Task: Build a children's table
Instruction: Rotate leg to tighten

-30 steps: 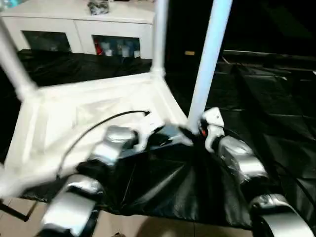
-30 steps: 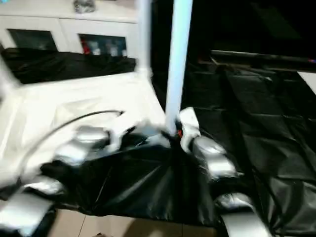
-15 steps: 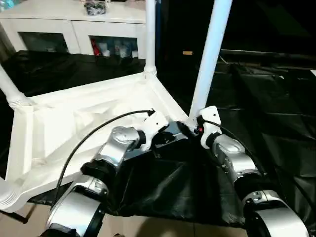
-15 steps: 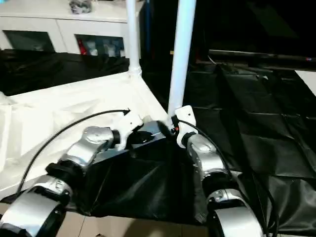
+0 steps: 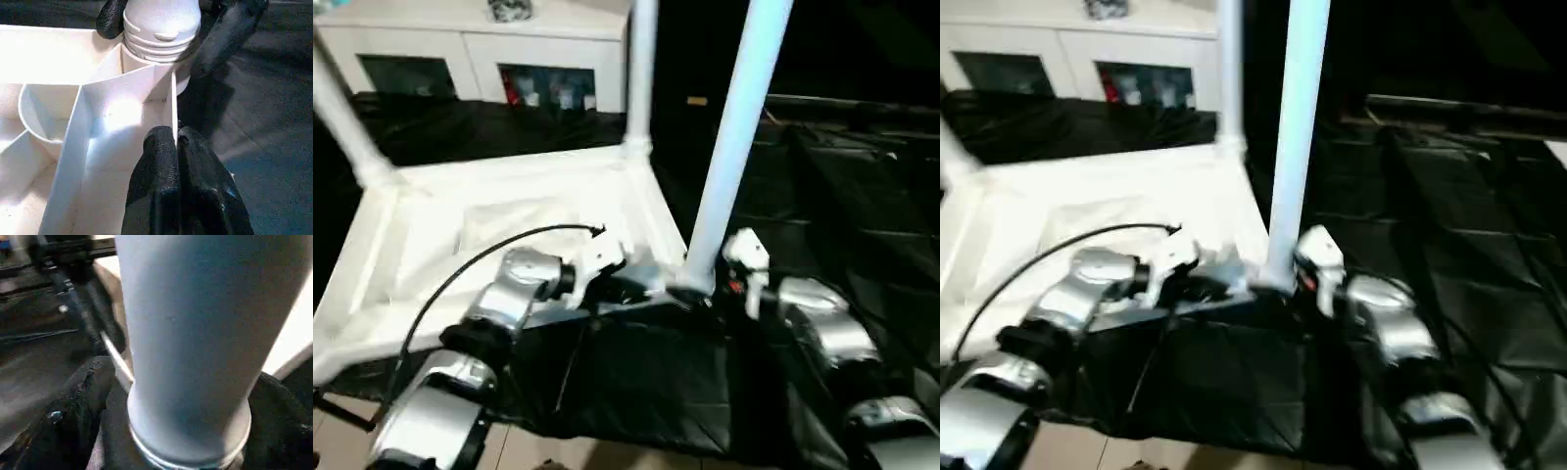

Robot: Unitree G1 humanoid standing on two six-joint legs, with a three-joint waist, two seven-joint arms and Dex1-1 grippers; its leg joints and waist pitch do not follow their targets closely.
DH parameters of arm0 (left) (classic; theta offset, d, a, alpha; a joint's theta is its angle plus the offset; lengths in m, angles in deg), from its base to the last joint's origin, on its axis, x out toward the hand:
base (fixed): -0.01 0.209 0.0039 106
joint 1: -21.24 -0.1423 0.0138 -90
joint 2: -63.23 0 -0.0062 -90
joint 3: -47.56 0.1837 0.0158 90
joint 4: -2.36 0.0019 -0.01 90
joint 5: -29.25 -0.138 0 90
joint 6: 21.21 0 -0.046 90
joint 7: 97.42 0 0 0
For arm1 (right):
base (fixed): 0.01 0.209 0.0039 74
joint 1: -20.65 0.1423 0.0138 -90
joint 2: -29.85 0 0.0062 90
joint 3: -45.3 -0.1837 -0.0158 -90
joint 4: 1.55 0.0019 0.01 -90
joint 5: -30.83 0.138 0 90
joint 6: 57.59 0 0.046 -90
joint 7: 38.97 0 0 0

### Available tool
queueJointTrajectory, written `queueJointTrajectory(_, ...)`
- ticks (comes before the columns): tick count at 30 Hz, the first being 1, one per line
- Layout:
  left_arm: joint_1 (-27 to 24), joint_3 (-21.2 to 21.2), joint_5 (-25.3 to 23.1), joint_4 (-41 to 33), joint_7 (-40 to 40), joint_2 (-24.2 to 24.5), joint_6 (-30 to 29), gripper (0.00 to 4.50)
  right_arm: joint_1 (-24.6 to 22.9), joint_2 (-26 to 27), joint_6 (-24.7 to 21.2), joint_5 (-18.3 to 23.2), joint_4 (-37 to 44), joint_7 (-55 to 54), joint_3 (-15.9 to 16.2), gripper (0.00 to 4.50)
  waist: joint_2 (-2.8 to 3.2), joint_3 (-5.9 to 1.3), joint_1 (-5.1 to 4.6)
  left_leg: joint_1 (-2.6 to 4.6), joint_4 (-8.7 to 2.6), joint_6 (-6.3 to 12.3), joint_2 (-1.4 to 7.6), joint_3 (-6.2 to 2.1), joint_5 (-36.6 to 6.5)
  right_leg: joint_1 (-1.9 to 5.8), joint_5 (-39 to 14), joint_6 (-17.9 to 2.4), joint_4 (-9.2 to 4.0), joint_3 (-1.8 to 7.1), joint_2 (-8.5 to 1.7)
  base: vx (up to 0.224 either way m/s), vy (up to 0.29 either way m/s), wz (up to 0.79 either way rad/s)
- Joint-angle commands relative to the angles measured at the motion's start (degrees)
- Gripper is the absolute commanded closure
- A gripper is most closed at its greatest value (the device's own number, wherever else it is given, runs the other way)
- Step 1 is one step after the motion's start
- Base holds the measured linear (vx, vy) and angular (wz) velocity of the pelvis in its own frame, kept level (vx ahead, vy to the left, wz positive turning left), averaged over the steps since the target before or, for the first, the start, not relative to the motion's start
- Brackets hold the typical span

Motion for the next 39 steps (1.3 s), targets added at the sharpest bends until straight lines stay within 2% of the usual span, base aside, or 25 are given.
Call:
queueJointTrajectory(1,-0.5,1.0,1.6,-2.2,-3.2,0.1,0.1,4.50,-1.6,-0.2,-1.7,-0.5,1.3,4.9,3.9,0.54,-0.69,-3.07,0.04,0.51,-3.25,4.76,1.65,-0.36,-13.7,2.69,-12.7,-14.1,-3.54,2.01,-2.83,0.000,0.000,0.00)
queueJointTrajectory(5,-0.7,1.2,1.9,-2.7,-5.2,1.1,-0.2,4.50,-1.9,-1.0,-2.7,-0.9,2.7,6.4,4.8,0.87,-0.76,-3.11,0.08,0.61,-3.31,3.97,1.69,-0.40,-13.8,2.57,-13.3,-13.6,-3.56,2.09,-2.84,0.000,0.000,0.00)
queueJointTrajectory(10,-0.8,0.9,1.8,-2.4,-5.3,1.6,-0.1,4.50,-2.3,-1.1,-2.9,-1.0,3.5,6.8,5.0,1.28,-0.73,-3.19,0.13,0.50,-3.23,3.93,1.64,-0.40,-12.7,2.63,-11.6,-13.8,-3.30,2.09,-2.80,0.000,0.000,0.00)
queueJointTrajectory(14,-0.9,0.4,1.7,-2.0,-3.0,1.1,0.6,4.50,-2.7,-0.6,-3.6,-0.5,4.5,6.2,5.0,1.64,-0.77,-3.20,0.28,0.49,-3.13,4.29,1.61,-0.35,-11.9,2.64,-10.8,-14.0,-3.25,2.08,-2.82,0.000,0.000,0.00)
queueJointTrajectory(17,-0.7,0.2,0.9,-1.7,0.4,0.0,0.8,4.50,-2.9,0.2,-4.4,-0.7,4.4,3.6,4.7,1.74,-0.78,-3.21,0.34,0.46,-3.13,4.24,1.60,-0.37,-12.0,2.64,-11.1,-13.8,-3.28,2.08,-2.82,0.000,0.000,0.00)
queueJointTrajectory(19,-0.3,0.0,-0.1,-1.1,3.9,-0.9,0.9,4.50,-2.6,1.2,-4.8,-1.9,3.1,-0.6,4.2,1.76,-0.57,-3.07,0.34,0.63,-3.25,3.57,1.64,-0.42,-13.0,2.46,-12.8,-13.4,-3.50,2.11,-2.87,0.000,0.000,0.00)
queueJointTrajectory(20,0.4,-0.3,-0.9,-0.2,8.3,-2.8,-0.3,4.50,-1.4,3.4,-3.1,-4.8,-0.6,-10.5,3.2,1.77,-0.71,-2.87,0.14,0.61,-3.41,2.82,1.56,-0.44,-14.4,2.41,-15.4,-12.8,-3.81,2.12,-2.90,0.000,0.000,0.00)
queueJointTrajectory(21,0.5,-0.3,-1.1,-0.1,9.3,-3.1,-0.5,4.50,-1.2,3.9,-3.1,-5.1,-1.1,-12.3,2.9,1.77,-0.70,-2.76,-0.09,0.71,-3.46,2.11,1.53,-0.44,-15.4,2.15,-17.3,-12.3,-3.95,2.19,-3.02,0.000,0.000,0.00)
queueJointTrajectory(22,1.1,-0.6,-1.8,0.6,13.4,-4.6,-0.9,4.50,-0.5,5.5,-3.4,-5.9,-2.7,-17.7,2.0,1.78,-0.75,-2.55,-0.56,1.00,-3.68,0.66,1.21,-0.83,-18.4,2.13,-25.3,-9.9,-4.80,2.01,-3.19,0.000,0.000,0.00)
queueJointTrajectory(24,2.0,-0.9,-2.5,1.6,17.5,-6.5,-1.5,4.50,0.1,7.5,-4.1,-6.1,-4.0,-22.6,1.2,1.78,-0.62,-2.44,-0.75,1.32,-3.77,0.24,1.17,-1.01,-19.9,1.79,-29.4,-7.9,-5.46,1.97,-3.17,-0.053,0.002,-0.03)
queueJointTrajectory(25,3.0,-1.2,-3.0,2.7,21.7,-8.5,-2.2,4.50,1.0,9.8,-4.9,-6.6,-5.5,-28.2,0.5,1.78,-0.63,-2.36,-0.93,1.25,-3.81,0.14,1.11,-1.03,-20.3,1.71,-30.1,-7.5,-5.58,1.94,-3.09,-0.052,0.004,-0.03)
queueJointTrajectory(27,3.5,-1.3,-3.3,3.2,23.7,-9.4,-2.6,4.50,1.6,10.9,-5.4,-6.8,-6.3,-31.0,0.2,1.78,-0.69,-2.45,-1.35,1.32,-3.99,-0.42,0.98,-1.30,-21.3,1.73,-31.7,-6.2,-5.88,1.63,-3.02,0.000,0.000,0.00)
queueJointTrajectory(28,4.1,-1.4,-3.6,3.8,26.0,-10.5,-3.0,4.50,2.3,12.3,-5.7,-7.1,-7.4,-34.1,-0.1,1.78,-0.47,-2.49,-1.35,1.40,-3.97,-0.24,0.98,-1.34,-21.4,1.71,-31.4,-6.2,-5.96,1.60,-3.08,0.000,0.000,0.00)
queueJointTrajectory(29,4.7,-1.5,-4.0,4.3,28.5,-11.5,-3.2,4.50,3.1,13.7,-6.0,-7.3,-8.6,-37.3,-0.4,1.78,-0.34,-2.44,-1.65,1.14,-4.06,-0.04,0.95,-1.38,-21.7,1.69,-30.5,-6.4,-6.02,1.59,-2.97,0.000,0.000,0.00)
queueJointTrajectory(30,4.7,-1.5,-4.0,4.4,28.6,-11.7,-3.2,4.50,3.2,13.8,-6.0,-7.3,-8.7,-37.5,-0.4,1.78,-0.53,-2.44,-1.90,1.30,-3.96,0.09,0.87,-1.26,-22.4,1.44,-30.2,-6.4,-6.14,1.60,-2.82,0.000,0.000,0.00)
queueJointTrajectory(31,5.2,-1.4,-4.5,4.9,31.1,-13.3,-3.2,4.50,4.7,16.0,-4.6,-8.5,-11.0,-41.3,0.0,1.78,-0.41,-2.48,-1.93,1.46,-3.87,0.12,0.83,-1.24,-22.7,1.30,-30.3,-6.6,-6.16,1.60,-2.88,0.000,0.000,0.00)
queueJointTrajectory(32,5.3,-1.4,-4.6,4.9,31.3,-13.4,-3.1,4.50,4.8,16.2,-4.5,-8.6,-11.2,-41.6,0.0,1.78,-0.32,-2.50,-2.21,1.28,-3.90,0.09,0.80,-1.34,-22.9,1.38,-30.5,-6.7,-6.18,1.56,-2.97,0.000,0.000,0.00)
queueJointTrajectory(33,5.2,-0.7,-4.8,4.8,30.3,-13.9,-2.6,4.50,5.7,17.4,-2.8,-8.9,-12.7,-41.9,0.3,1.22,-0.36,-2.62,-2.21,1.05,-3.92,0.41,0.77,-1.36,-22.6,1.58,-30.0,-6.7,-6.11,1.50,-2.95,0.000,0.000,0.00)
queueJointTrajectory(35,4.9,0.1,-5.0,4.5,27.6,-13.7,-1.6,4.50,6.6,18.0,-1.2,-9.3,-14.1,-41.9,0.3,1.08,-0.52,-2.61,-2.25,0.90,-3.92,0.87,0.79,-1.29,-22.3,1.57,-29.0,-6.8,-6.10,1.60,-2.95,0.000,0.000,0.00)
queueJointTrajectory(38,4.2,0.3,-4.4,3.9,25.0,-12.6,-1.5,4.50,7.3,17.5,-0.4,-8.5,-14.5,-41.6,-0.7,0.74,-0.45,-2.66,-2.21,0.83,-3.95,1.48,0.90,-1.18,-21.4,1.68,-26.4,-7.9,-5.77,1.80,-2.96,0.000,0.000,0.00)
queueJointTrajectory(39,3.7,0.4,-3.9,3.3,22.9,-11.8,-1.4,4.50,7.6,16.8,0.3,-8.3,-14.7,-41.6,-1.0,0.66,-0.60,-2.65,-2.24,0.74,-4.01,1.60,0.96,-1.14,-21.1,1.75,-25.1,-8.4,-5.60,1.83,-2.88,0.000,0.000,0.00)
